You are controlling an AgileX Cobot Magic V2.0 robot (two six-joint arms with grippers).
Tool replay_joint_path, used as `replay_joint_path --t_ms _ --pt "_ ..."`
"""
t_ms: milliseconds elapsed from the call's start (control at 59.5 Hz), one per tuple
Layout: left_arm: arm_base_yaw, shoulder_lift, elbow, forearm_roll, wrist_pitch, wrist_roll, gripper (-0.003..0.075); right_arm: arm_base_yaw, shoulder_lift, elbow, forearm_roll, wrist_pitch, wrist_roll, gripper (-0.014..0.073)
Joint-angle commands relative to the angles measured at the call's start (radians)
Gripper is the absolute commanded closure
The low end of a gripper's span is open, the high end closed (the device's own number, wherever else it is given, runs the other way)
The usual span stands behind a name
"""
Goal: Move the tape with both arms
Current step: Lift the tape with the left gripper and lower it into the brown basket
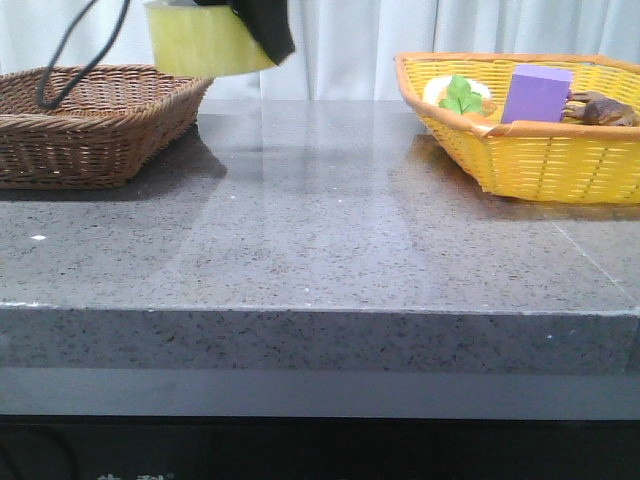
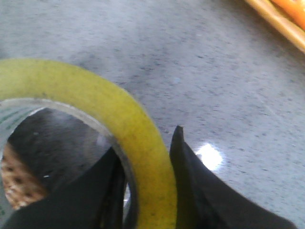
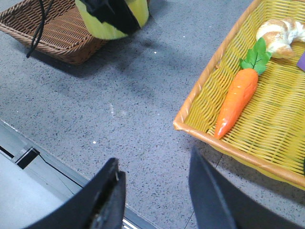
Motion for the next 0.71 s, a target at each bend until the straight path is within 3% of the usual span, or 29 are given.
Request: replay_joint_path --t_ms 0,336,689 --pt "0.044 -0.066 -0.042 0.006 -0.021 -0.008 0.0603 -0.006 -0.002 -0.025 0.004 -0.069 -0.007 0.0243" --pt "0.212 -0.059 -0.042 0.006 -0.011 -0.008 0.0604 -0.006 -0.002 -0.025 0.004 -0.069 -0.007 0.0243" --pt "0.309 0.021 -0.037 0.006 -0.020 -0.008 0.0604 -0.006 -0.002 -0.025 0.004 -0.069 -0.007 0.0243"
